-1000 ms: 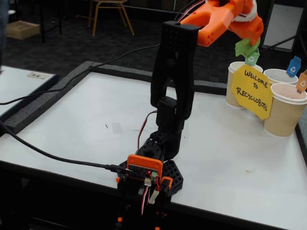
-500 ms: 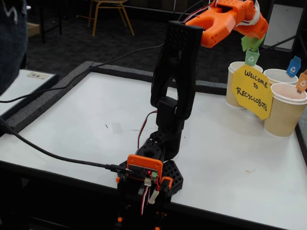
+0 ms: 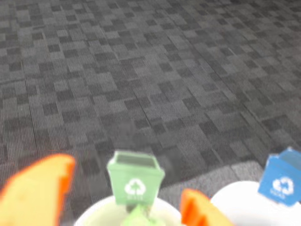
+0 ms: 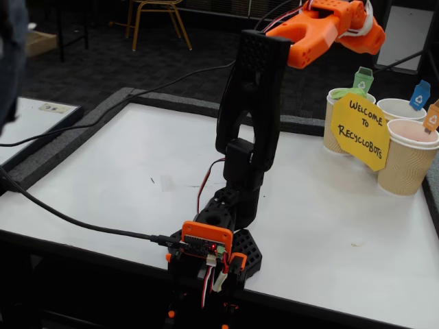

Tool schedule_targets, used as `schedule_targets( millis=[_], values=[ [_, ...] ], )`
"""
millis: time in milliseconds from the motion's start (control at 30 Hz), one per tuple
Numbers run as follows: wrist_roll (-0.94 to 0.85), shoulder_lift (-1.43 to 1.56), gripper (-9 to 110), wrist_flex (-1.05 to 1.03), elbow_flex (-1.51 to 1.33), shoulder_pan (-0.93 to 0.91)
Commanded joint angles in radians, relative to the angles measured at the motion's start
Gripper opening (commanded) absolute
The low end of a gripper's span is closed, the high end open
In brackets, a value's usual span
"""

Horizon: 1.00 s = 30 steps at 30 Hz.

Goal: Sort rubbish by color.

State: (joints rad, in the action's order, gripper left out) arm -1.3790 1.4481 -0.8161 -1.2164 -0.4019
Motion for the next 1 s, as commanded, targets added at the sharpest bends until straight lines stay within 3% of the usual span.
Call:
schedule_targets(
  millis=[0,67,367,633,967],
  values=[
    [-0.003,0.074,6,-0.100,0.129,-0.018],
    [0.002,0.112,1,-0.170,0.129,-0.017],
    [0.120,0.403,0,-0.456,0.067,0.011],
    [0.202,0.761,0,-0.621,-0.124,0.014],
    [0.284,1.243,0,-0.684,-0.548,-0.021]
  ],
)
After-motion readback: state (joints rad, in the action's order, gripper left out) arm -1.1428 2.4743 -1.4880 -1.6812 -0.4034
